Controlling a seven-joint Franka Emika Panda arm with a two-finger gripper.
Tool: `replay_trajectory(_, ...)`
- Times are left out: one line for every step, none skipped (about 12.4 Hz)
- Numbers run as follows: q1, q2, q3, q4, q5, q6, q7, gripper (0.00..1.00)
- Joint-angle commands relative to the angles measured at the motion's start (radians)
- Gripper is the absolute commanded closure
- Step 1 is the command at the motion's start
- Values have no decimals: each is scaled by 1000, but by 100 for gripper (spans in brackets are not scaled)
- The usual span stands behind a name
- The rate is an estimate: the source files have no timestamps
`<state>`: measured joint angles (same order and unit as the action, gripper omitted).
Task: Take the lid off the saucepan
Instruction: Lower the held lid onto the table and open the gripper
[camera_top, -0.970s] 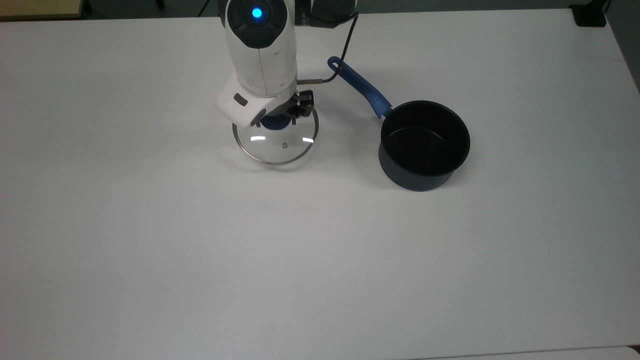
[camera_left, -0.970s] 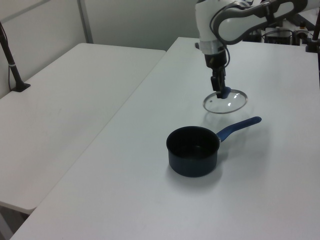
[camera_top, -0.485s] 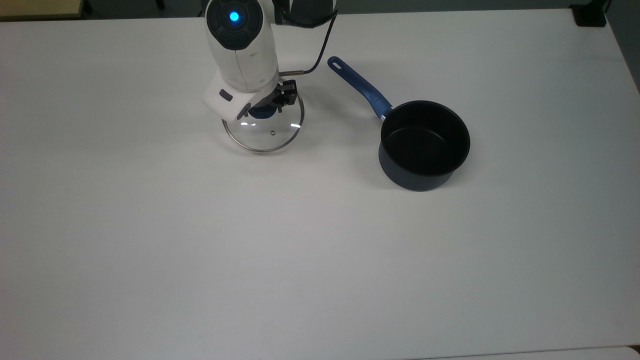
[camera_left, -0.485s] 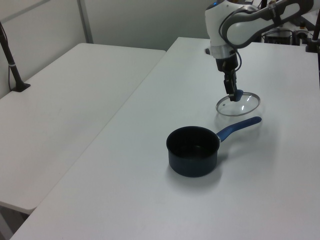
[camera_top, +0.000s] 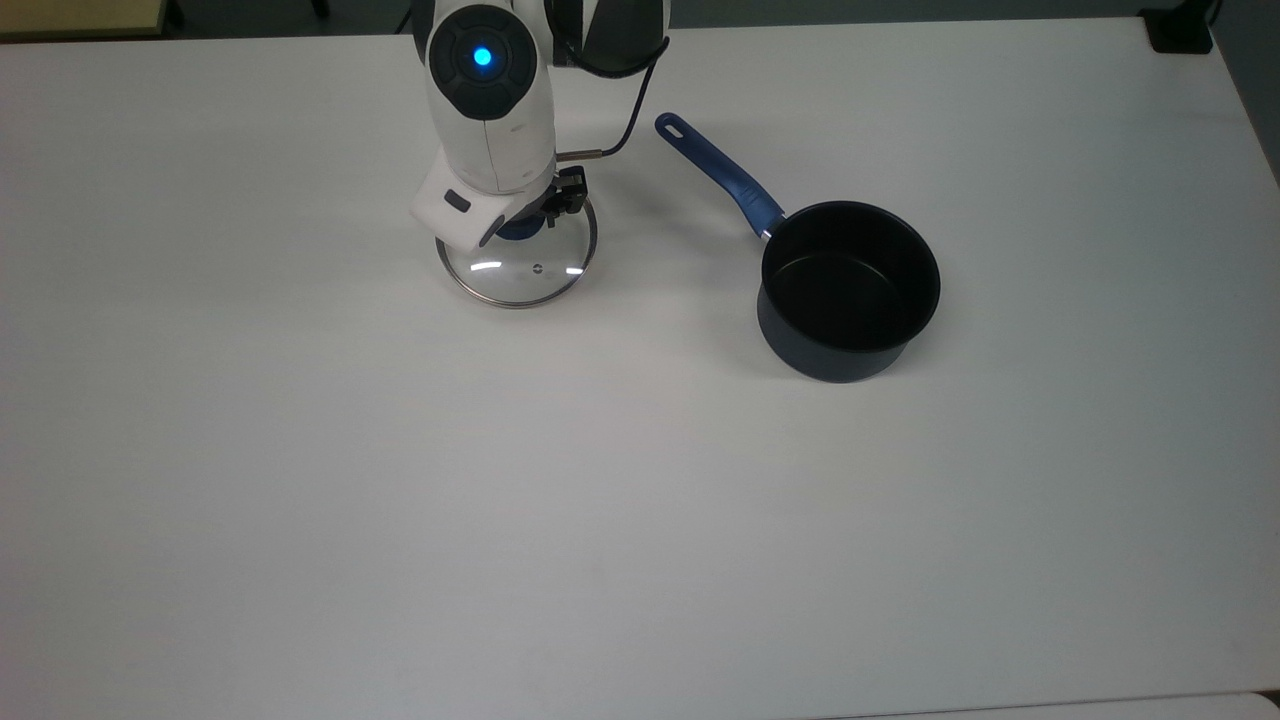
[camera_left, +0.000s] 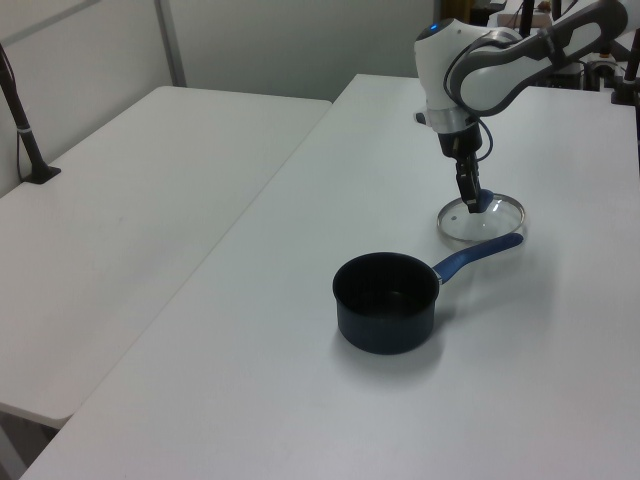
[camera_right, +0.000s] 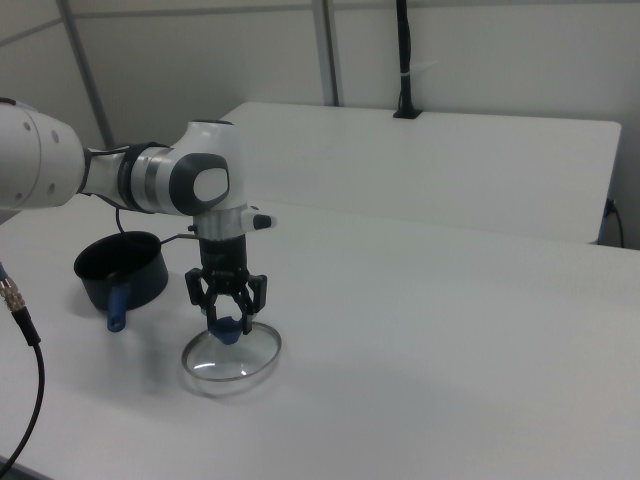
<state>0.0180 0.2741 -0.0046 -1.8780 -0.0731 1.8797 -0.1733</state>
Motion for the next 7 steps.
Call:
replay_trajectory(-7,-30,-2,-41,-22,30,-23,48)
replay_trajectory(-6,-20,0,-41,-23,30,-23,48)
replay_trajectory(-4,-12,-2,-39,-36,30,-21,48)
replay_trajectory(-3,-3,0,-36,-37,30,-21,48)
replay_trajectory(-1,7,-2,-35,-39,30,-21,48)
replay_trajectory(0,13,-2,-33,-39,30,-21,48)
replay_trajectory(0,14,0,-33,-39,30,-21,48)
